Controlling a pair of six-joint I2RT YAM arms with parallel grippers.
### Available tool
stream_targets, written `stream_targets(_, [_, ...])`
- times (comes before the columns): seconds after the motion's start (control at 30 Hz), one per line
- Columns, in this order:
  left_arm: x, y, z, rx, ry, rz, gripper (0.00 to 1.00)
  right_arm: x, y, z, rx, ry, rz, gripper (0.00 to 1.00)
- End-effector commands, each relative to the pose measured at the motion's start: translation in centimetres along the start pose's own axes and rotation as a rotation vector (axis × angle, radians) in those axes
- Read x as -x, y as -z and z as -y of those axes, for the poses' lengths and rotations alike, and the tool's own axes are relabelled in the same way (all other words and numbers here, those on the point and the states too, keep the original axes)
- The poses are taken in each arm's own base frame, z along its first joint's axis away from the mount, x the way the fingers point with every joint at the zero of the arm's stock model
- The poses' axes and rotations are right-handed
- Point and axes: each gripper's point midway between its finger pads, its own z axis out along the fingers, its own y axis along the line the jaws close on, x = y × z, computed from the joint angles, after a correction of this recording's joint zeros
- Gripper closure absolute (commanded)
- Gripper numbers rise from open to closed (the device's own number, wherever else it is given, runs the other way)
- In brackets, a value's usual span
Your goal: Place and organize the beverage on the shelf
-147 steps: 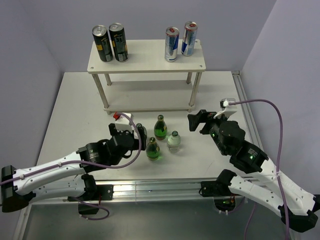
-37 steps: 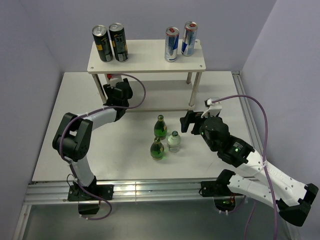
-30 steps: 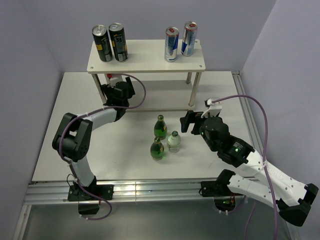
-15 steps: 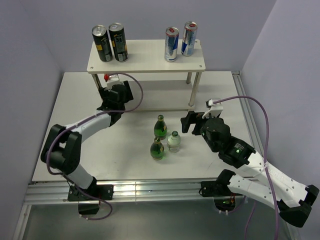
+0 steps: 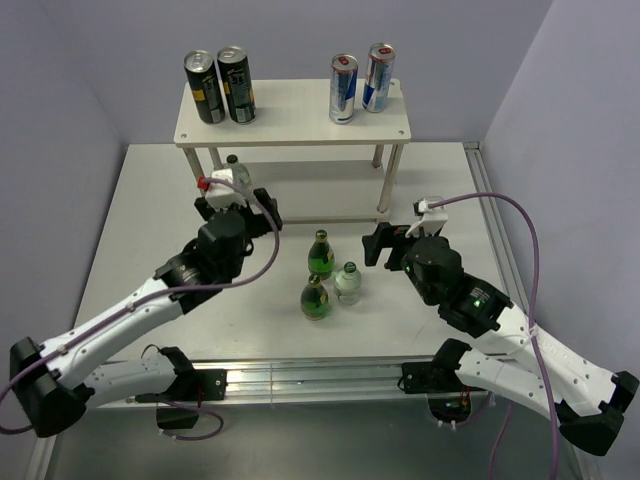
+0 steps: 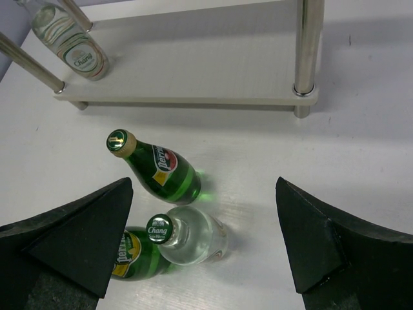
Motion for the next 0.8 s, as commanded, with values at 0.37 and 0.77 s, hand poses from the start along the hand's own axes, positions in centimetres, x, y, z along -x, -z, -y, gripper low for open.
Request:
stream_targets(0.37, [-7.6,18.1,11.6,-0.760,-0.007,-0.335,0.01,1.3,0.4,0.2,-0.009,-0.024,0.055,0.02])
stream_targets(0.77, [-15.4,19.8,16.1,-0.723,-0.146,-0.450,0.01,1.6,0.9,0.6,-0.021,-0.036,0.072,0.02])
